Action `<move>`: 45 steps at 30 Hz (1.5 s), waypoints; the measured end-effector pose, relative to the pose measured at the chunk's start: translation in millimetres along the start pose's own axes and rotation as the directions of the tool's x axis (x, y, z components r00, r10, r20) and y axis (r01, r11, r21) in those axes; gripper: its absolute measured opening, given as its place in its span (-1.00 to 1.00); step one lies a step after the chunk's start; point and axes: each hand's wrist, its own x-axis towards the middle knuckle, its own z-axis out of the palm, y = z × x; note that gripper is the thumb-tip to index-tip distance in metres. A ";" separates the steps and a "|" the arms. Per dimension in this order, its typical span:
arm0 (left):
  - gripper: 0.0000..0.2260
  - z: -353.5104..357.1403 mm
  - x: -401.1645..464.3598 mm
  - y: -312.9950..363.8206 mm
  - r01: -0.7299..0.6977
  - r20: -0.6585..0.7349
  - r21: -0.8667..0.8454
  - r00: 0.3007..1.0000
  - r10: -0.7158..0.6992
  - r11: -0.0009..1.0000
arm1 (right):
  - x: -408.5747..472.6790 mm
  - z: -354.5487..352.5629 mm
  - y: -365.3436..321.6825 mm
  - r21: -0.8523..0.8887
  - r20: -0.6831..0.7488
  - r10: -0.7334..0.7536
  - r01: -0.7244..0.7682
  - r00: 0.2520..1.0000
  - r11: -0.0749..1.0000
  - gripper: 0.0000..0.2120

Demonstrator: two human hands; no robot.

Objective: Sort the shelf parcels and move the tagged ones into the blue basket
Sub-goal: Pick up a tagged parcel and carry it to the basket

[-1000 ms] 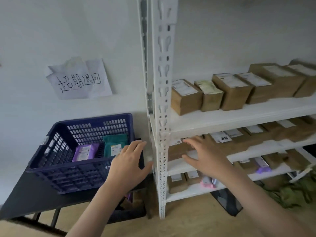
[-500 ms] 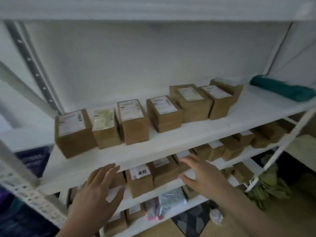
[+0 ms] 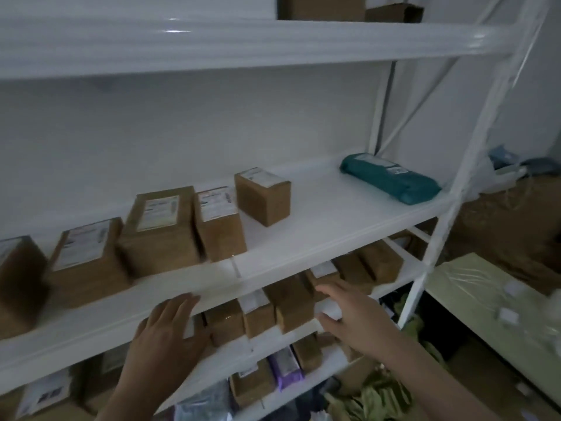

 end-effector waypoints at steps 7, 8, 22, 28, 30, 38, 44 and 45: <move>-0.51 43.1 84.0 169.4 -0.109 0.020 -0.083 0.994 0.111 0.991 | 39.4 -103.5 149.3 -0.030 -0.049 0.049 -0.050 0.998 0.998 -0.54; -0.52 48.7 96.8 188.6 -0.125 0.020 -0.086 0.992 0.128 0.988 | 45.6 -114.5 165.6 -0.024 -0.064 0.058 -0.060 0.996 0.998 -0.56; -0.53 126.8 274.1 359.5 -0.160 0.033 -0.063 0.986 0.162 0.985 | 174.1 -233.8 329.8 -0.045 -0.227 0.012 -0.023 0.974 0.999 -0.52; -0.48 158.1 349.6 414.7 -0.158 0.161 -0.054 0.973 0.165 0.986 | 240.2 -265.3 385.0 -0.193 -0.101 0.113 -0.131 0.988 0.972 -0.58; -0.47 165.1 367.1 425.3 -0.136 0.191 -0.031 0.972 0.140 0.990 | 257.5 -262.7 398.6 -0.243 0.024 0.156 -0.146 0.987 0.959 -0.66; -0.39 167.6 411.0 445.4 0.029 0.210 -0.153 0.978 0.004 0.988 | 298.3 -254.3 423.5 -0.070 0.213 0.098 -0.085 0.972 0.994 -0.54; -0.54 170.4 410.3 463.1 0.054 0.129 -0.495 0.992 0.011 0.867 | 311.5 -242.5 429.8 0.253 0.171 -0.089 0.043 0.981 0.967 -0.44; -0.57 170.2 407.8 466.7 0.042 0.111 -0.506 0.994 0.017 0.862 | 311.0 -241.0 430.1 0.277 0.166 -0.110 0.060 0.980 0.959 -0.43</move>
